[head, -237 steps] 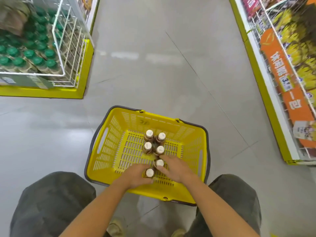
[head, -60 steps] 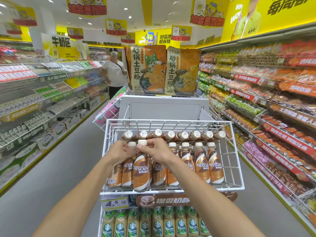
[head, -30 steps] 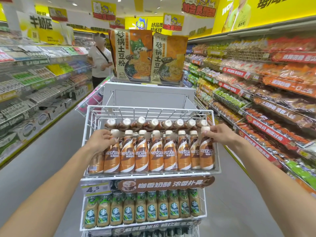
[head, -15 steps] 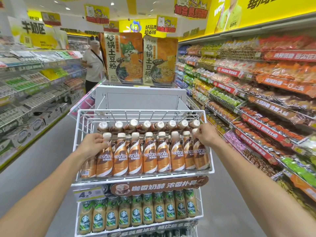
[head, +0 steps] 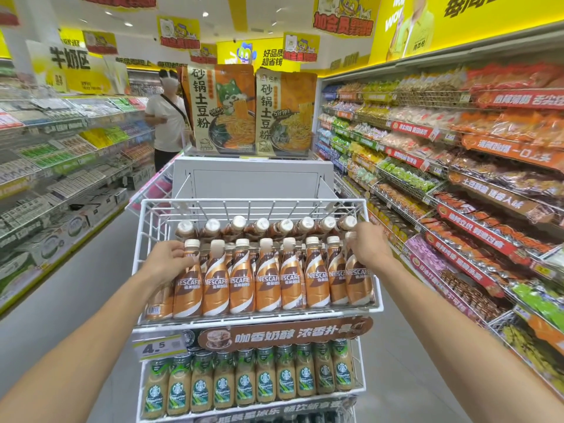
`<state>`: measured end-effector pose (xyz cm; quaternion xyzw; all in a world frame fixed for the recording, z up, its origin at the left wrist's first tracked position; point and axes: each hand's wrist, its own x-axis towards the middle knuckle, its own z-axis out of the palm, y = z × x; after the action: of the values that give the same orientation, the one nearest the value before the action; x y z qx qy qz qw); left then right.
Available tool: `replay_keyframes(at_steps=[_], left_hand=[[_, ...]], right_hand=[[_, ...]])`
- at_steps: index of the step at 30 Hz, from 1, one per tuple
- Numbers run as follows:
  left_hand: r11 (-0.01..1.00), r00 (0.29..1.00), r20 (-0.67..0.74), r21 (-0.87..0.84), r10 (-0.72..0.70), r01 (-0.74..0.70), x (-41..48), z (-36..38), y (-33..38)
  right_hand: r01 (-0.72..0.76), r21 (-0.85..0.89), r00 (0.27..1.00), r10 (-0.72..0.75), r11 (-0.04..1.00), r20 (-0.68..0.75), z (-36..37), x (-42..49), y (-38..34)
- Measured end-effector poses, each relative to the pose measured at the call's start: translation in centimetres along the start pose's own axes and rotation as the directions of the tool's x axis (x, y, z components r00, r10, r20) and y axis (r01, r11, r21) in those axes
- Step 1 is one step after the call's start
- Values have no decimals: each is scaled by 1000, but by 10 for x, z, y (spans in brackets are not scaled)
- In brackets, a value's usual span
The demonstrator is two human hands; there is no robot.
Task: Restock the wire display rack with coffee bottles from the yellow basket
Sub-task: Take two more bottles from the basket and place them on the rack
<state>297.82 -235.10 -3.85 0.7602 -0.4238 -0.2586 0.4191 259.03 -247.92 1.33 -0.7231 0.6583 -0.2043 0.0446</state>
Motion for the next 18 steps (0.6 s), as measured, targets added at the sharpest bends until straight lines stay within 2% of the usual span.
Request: replay_keyframes(at_steps=[4,7,9,11,14,18], left_hand=[[1000,998,-61,-3,-15,15,-3,5,3],[999,993,-121,47,6,0,-8,8,4],[991,985,-160,128,65,-45,-14,9,5],[952,972,-166,285,165,-113,-21,9,7],[805,961,-42,557,272,-203,-38,8,19],[560,939,241,755,247,-341,-73,14,39]], right_hand=[[22,-123,997,-31,992,-73,-3,-8,-3],[49,-59,995,-54,997,-81,-8,-6,2],[125,-32,986,-128,992,-104,-12,-8,5],[257,-48,957,-261,965,-125,-15,-12,5],[434,-114,899,-438,894,-10,-15,-23,-4],[597,-132,796,-564,791,220,-1,-42,-24]])
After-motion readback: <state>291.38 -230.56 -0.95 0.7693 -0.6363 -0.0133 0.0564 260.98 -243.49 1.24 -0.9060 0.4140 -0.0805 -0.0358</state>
